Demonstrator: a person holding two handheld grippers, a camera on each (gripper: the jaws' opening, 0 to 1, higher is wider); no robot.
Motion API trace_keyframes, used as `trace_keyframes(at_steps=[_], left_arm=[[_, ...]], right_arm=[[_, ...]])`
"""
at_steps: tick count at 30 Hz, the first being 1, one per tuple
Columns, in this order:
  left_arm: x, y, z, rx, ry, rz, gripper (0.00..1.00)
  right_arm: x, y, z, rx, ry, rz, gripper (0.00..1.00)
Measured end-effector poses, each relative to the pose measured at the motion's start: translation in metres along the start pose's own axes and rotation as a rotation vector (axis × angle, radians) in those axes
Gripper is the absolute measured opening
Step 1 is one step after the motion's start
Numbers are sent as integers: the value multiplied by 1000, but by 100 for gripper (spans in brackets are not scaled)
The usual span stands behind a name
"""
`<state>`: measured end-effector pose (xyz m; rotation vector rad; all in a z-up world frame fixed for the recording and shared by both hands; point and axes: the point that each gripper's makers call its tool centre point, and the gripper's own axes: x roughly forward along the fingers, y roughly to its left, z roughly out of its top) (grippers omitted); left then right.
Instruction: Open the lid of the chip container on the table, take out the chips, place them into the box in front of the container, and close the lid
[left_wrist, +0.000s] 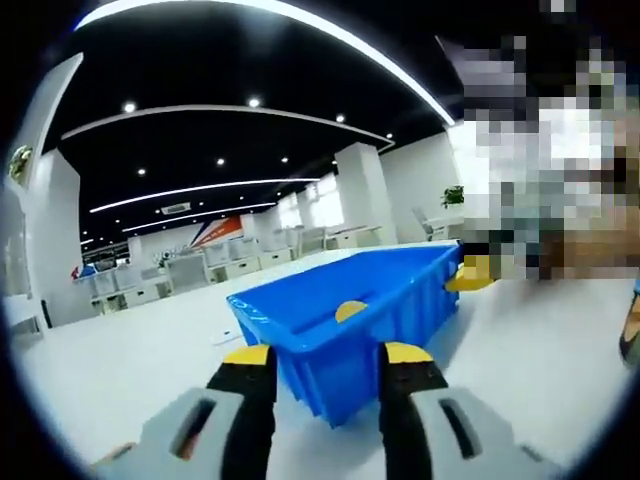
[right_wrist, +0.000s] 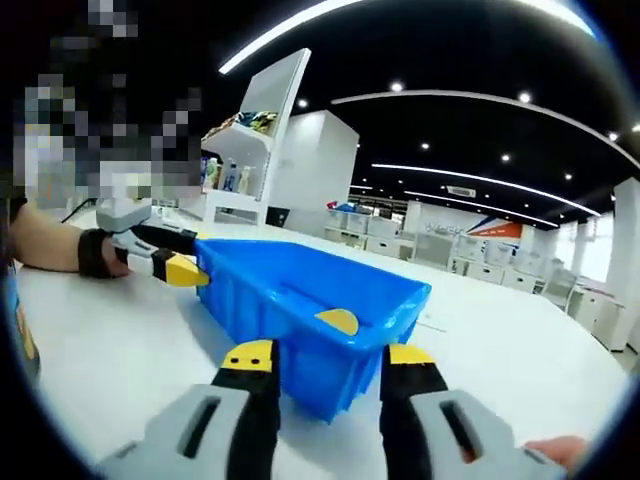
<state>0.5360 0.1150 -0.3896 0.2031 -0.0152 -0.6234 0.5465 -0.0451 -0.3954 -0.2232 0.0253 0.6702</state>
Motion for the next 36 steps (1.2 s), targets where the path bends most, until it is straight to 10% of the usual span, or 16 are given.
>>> trace_keyframes(at_steps=[6,16,21,28,36], left_arm=[[0,1,-4,43,18,29,46],[-5,2,-9,12,33,19,82],[-12,3,-14,23,53,26,91],[-33,-5,-3,24,57,-5,95],[-71,-9,41,94,85,-82,95]], right_arm=[[-4,2,-14,-72,62,10,41],[-18,3,-26,-103,117,14,70],[-26,3,-12,-96,86,-5,97],[-45,2,2,-133,86,-14,97],[-90,6,66,-142,-14,99,97]])
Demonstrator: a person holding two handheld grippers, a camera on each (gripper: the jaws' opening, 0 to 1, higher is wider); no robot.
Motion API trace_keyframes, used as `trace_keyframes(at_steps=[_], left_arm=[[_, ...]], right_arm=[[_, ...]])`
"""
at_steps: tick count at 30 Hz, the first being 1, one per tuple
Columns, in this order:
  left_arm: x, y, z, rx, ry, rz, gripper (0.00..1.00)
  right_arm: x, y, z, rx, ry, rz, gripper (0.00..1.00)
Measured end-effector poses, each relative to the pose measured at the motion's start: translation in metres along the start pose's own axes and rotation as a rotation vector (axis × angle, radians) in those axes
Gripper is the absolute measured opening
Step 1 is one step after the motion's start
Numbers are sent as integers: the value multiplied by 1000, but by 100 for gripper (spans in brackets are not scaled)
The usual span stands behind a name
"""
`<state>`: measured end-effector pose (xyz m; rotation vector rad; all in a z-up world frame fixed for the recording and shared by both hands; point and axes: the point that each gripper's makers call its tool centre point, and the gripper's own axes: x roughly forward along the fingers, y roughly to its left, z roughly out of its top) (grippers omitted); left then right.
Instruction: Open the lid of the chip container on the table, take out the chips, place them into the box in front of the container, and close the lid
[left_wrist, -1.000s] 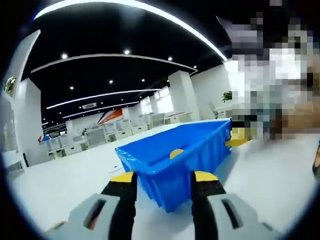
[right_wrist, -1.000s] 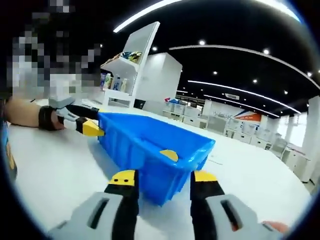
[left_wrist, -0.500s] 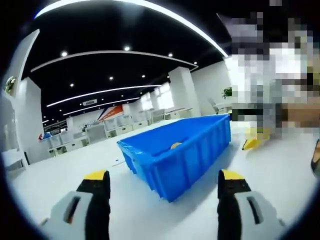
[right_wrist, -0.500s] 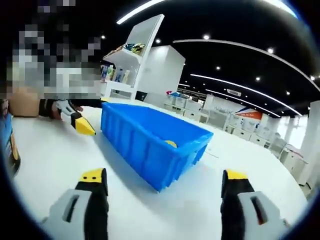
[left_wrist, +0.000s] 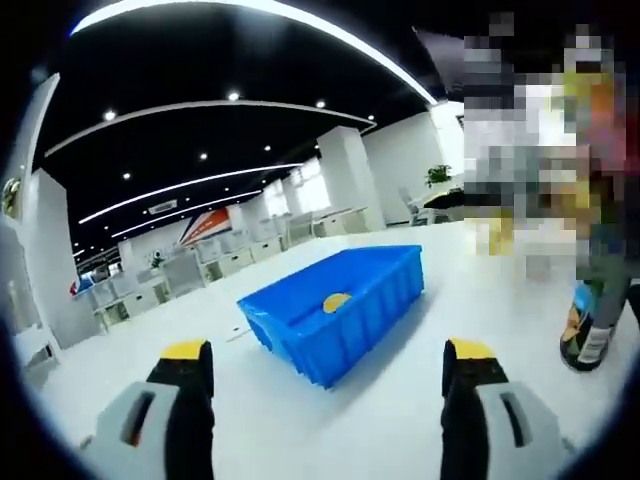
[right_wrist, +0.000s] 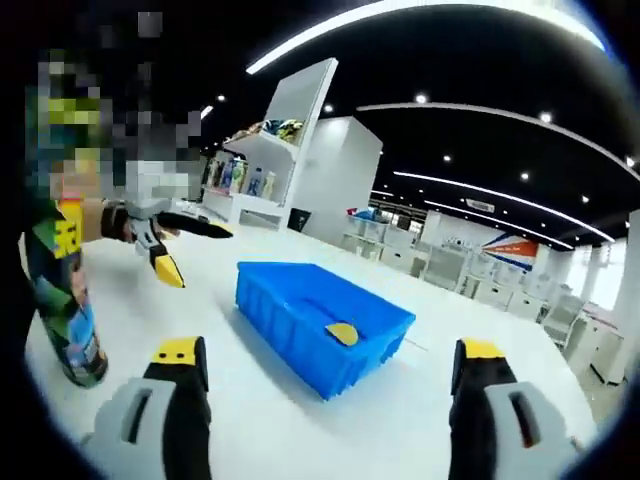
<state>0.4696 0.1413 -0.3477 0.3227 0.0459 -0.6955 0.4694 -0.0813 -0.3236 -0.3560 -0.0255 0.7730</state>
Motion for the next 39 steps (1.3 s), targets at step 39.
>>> trace_keyframes(at_steps=[39], left_arm=[[-198,-118,95,176,200,-116,95]], right_arm=[[-201,105,123,-255,86,123,97]])
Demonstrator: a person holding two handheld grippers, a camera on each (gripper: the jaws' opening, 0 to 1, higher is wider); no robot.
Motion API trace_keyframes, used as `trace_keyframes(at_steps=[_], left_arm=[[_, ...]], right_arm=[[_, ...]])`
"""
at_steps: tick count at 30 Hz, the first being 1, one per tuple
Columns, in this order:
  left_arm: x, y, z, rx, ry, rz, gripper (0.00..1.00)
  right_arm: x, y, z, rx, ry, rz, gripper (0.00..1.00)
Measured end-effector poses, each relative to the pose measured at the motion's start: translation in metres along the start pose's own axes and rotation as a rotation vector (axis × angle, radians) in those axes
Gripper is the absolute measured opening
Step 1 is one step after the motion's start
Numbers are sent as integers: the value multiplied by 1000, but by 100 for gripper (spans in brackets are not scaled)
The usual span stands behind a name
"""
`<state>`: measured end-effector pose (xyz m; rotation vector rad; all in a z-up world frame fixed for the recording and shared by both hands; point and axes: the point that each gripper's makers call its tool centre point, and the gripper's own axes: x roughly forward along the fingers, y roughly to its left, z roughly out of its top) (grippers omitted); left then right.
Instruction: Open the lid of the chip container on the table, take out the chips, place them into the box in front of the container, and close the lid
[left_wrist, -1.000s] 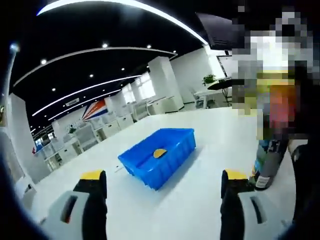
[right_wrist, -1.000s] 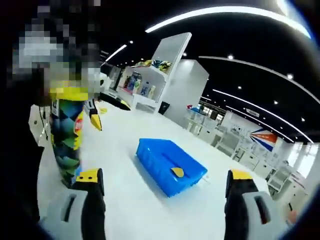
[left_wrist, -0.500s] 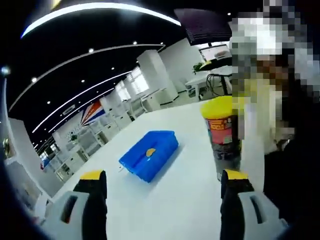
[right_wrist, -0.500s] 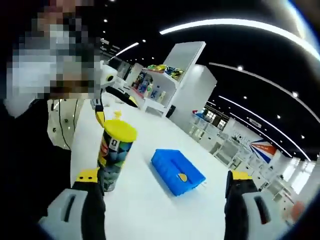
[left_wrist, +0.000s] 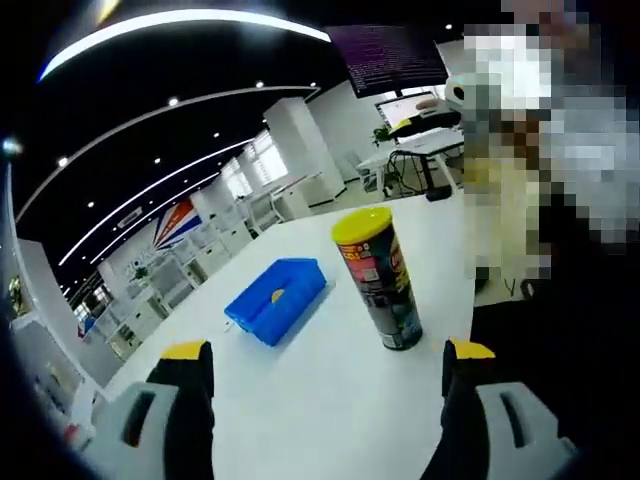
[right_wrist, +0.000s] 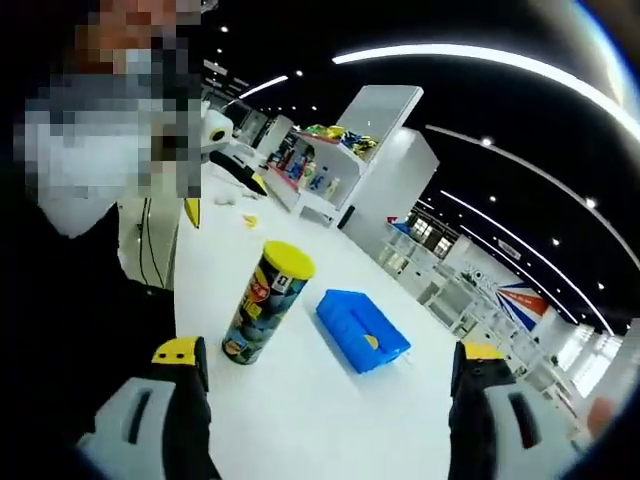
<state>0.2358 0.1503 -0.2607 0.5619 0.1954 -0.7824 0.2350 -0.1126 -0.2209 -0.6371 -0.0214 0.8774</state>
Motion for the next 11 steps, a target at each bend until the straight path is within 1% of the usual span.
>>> trace_keyframes(at_steps=[3,6,11], left_arm=[[1,0,1,-5,0,2,95],[2,-1,5,44,-20,10,95],[5,-3,2,41,-4,2,95]], right_arm=[[0,2,-3,-6,9,3,97],[1,4,-7,-44,20,7,97],[3,6,-9,-36,24,19,97]])
